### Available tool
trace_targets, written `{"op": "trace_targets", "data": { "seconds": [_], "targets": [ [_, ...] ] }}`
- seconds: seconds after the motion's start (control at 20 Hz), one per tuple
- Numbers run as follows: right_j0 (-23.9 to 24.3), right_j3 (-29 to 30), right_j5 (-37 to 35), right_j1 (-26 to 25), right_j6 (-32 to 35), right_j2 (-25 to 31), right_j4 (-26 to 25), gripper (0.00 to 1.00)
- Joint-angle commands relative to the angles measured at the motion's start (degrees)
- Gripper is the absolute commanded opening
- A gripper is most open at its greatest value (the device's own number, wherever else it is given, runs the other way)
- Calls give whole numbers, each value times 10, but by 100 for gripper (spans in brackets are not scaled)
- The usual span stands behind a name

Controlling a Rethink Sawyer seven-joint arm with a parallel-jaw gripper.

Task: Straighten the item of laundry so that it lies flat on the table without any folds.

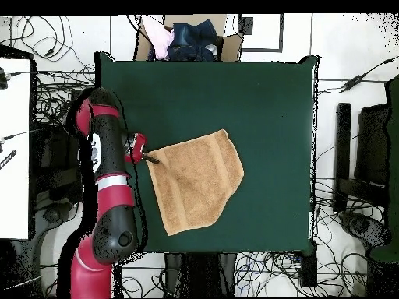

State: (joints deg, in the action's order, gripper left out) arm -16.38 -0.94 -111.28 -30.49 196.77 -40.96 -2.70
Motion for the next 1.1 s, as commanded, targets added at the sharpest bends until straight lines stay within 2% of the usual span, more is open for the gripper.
{"op": "trace_targets", "data": {
  "seconds": [0.05, 0.4, 0.7, 1.1],
  "targets": [
    [22, -18, 311, -159, 164, 78, 16, 0],
    [22, -16, 309, -149, 159, 112, 46, 0],
    [22, -19, 291, -147, 163, 119, 59, 0],
    [18, -40, 278, -155, 179, 85, 71, 0]
  ]
}}
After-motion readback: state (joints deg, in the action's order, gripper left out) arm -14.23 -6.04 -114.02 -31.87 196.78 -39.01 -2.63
